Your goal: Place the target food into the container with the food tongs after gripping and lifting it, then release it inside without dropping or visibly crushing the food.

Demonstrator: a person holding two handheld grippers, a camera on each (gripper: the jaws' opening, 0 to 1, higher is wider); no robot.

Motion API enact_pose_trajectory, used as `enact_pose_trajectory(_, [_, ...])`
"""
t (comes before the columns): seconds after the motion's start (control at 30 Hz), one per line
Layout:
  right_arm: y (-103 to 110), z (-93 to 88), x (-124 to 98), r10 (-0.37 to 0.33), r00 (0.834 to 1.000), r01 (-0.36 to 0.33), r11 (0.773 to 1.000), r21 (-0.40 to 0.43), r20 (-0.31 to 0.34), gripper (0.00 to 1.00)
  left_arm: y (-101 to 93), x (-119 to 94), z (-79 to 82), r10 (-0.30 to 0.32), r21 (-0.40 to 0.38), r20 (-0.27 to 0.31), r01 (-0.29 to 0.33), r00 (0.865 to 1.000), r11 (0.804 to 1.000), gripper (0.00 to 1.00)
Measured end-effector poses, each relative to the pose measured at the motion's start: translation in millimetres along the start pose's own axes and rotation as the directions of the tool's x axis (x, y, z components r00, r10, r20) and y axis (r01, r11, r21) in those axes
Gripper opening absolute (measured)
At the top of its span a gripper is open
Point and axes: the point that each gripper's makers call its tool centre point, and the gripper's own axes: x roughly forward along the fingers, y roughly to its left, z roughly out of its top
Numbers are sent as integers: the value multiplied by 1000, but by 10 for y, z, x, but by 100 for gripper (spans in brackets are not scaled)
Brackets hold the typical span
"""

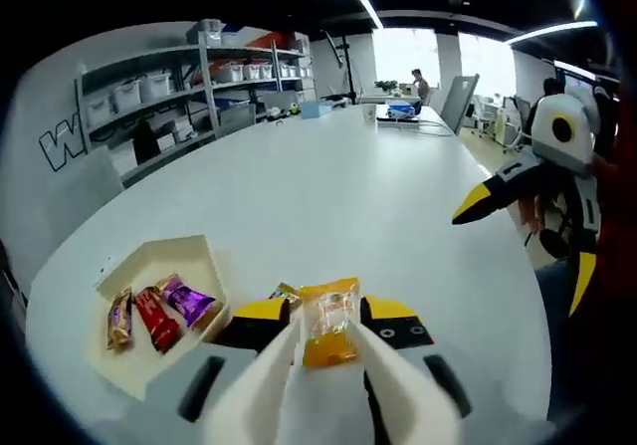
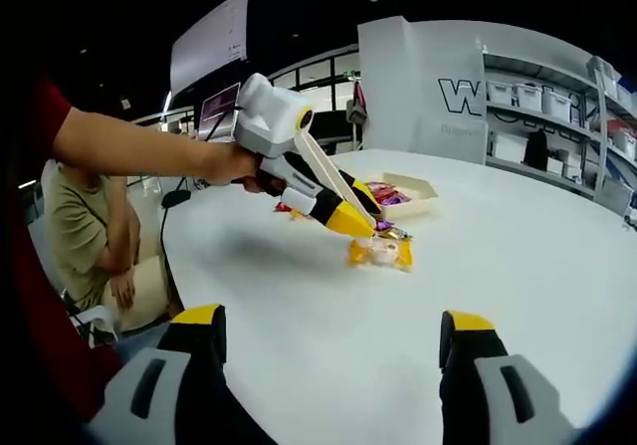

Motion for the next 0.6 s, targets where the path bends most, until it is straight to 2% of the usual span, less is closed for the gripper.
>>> enact_pose_trajectory(0.37, [-41,5,27,4,1000,-4,1000,13,5,87,-23,75,180,-15,-30,20,16,1000,999,28])
enact_pose_trajectory(0.53, [-90,-13,46,-5,1000,5,1000,11,-5,87,-36,172,158,-23,-51,11,23,1000,998,28])
enact_pose_trajectory(0.6, [-100,19,26,-3,1000,3,1000,26,9,87,-46,209,118,-29,-48,-13,29,999,998,28])
